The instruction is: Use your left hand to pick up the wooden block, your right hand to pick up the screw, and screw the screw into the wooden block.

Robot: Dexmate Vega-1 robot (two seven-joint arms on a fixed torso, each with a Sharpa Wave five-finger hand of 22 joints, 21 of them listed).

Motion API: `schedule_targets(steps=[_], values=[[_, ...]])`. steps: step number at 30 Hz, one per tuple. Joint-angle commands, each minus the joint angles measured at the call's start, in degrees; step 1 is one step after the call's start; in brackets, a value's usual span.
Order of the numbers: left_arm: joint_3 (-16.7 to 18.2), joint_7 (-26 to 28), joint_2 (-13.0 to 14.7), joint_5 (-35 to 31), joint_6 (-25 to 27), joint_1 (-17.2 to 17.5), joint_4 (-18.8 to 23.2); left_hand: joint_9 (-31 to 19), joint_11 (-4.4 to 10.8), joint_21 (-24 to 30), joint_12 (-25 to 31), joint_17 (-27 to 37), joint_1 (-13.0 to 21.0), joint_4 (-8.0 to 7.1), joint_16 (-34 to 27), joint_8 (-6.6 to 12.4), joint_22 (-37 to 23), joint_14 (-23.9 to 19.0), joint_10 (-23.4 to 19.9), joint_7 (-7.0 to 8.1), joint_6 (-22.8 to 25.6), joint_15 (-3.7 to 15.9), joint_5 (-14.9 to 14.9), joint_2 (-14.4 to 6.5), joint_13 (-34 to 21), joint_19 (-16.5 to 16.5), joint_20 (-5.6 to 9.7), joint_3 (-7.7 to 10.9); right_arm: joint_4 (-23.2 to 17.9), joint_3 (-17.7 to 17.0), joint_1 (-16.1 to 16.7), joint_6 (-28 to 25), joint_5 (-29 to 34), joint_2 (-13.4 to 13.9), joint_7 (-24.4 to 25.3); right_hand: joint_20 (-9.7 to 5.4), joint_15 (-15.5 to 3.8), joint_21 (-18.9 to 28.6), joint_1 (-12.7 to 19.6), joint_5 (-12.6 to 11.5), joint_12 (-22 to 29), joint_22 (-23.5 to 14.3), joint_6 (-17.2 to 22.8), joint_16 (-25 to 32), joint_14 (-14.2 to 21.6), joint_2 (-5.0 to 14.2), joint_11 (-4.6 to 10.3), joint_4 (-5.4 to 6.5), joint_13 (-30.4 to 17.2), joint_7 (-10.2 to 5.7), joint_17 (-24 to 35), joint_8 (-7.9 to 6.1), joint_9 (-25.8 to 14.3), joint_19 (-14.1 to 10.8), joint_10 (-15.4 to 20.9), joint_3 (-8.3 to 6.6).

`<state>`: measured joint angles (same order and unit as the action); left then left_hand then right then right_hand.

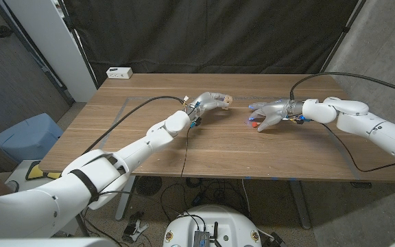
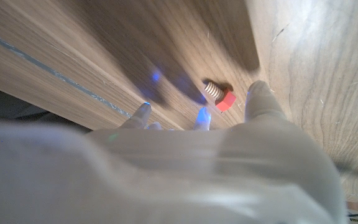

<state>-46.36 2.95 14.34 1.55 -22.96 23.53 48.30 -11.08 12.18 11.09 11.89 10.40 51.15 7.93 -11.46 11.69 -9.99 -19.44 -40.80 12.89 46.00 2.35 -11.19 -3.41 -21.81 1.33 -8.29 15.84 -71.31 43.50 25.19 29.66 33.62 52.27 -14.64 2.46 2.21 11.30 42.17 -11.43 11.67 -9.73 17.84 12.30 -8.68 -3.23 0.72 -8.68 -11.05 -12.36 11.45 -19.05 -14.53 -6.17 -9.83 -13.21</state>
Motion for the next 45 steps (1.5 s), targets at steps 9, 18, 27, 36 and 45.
schedule_targets(steps=[9,18,27,36,45], values=[[-0.15,-0.87,-0.49,0.62,-0.82,-0.45,-1.49,-0.32,0.19,0.13,0.30,0.11,-0.57,-0.11,-0.10,0.24,-0.16,-0.53,-0.16,-0.08,0.60,5.14,-0.26,-0.20,-0.01,0.32,-0.13,0.16,2.01,0.60,-0.41,1.12,0.46,-1.08,3.15,-0.15,-0.57,0.57,1.26,-0.42,0.59,-0.15,4.71,0.53,1.45,0.16,0.91,-0.16,-0.13,0.00,0.17,-2.36,-0.69,-1.68,1.51,-0.93],[-0.24,-1.47,-0.96,0.97,-1.26,-0.86,-2.67,-0.32,0.17,0.15,0.27,0.13,-0.72,-0.15,-0.04,0.20,-0.17,-0.42,-0.04,-0.08,0.57,5.00,-0.27,-0.37,0.00,0.37,-0.20,0.23,2.76,1.03,-0.50,1.03,1.22,-1.37,4.79,-0.24,-0.94,0.68,2.10,-0.69,0.75,-0.16,8.19,0.65,2.44,0.27,1.54,-0.31,-0.10,-0.05,0.22,-4.09,-0.99,-2.84,2.96,-1.39],[-0.59,-1.85,-2.05,1.08,-2.40,-1.96,-5.40,-0.32,0.18,0.16,0.24,0.10,-0.73,-0.06,0.00,0.16,-0.17,-0.44,0.03,-0.08,0.52,5.01,-0.28,-0.37,0.04,0.40,-0.20,0.30,3.80,1.39,-0.82,1.16,1.47,-1.43,5.65,-0.29,-1.22,0.72,2.21,-0.75,0.82,-0.16,9.34,0.81,3.09,0.29,1.49,-0.23,-0.09,-0.10,0.29,-4.69,-1.10,-3.36,3.61,-1.49],[-1.03,-2.30,-3.38,1.30,-3.92,-3.22,-8.71,-0.32,0.19,0.15,0.24,0.08,-0.75,0.01,0.02,0.13,-0.17,-0.44,0.07,-0.08,0.49,5.02,-0.28,-0.38,0.05,0.40,-0.27,0.35,3.60,1.24,-0.44,1.58,1.67,-1.10,7.88,-0.64,-1.87,0.85,2.79,-0.88,1.08,-0.18,13.45,1.16,4.80,0.23,1.70,-0.27,-0.08,0.07,0.41,-6.81,-1.47,-4.85,5.70,-1.84],[-1.31,-2.41,-4.11,1.53,-4.94,-3.86,-10.62,-0.32,0.18,0.15,0.25,0.08,-0.82,0.01,0.02,0.12,-0.17,-0.46,0.07,-0.08,0.49,4.98,-0.28,-0.43,0.06,0.40,-0.27,0.39,2.32,0.95,0.35,1.18,1.67,-0.71,8.25,-0.80,-2.15,0.84,3.24,-0.93,1.22,-0.19,15.74,1.24,5.47,0.25,1.86,-0.31,-0.08,0.03,0.51,-8.02,-1.69,-5.52,6.93,-2.10]])
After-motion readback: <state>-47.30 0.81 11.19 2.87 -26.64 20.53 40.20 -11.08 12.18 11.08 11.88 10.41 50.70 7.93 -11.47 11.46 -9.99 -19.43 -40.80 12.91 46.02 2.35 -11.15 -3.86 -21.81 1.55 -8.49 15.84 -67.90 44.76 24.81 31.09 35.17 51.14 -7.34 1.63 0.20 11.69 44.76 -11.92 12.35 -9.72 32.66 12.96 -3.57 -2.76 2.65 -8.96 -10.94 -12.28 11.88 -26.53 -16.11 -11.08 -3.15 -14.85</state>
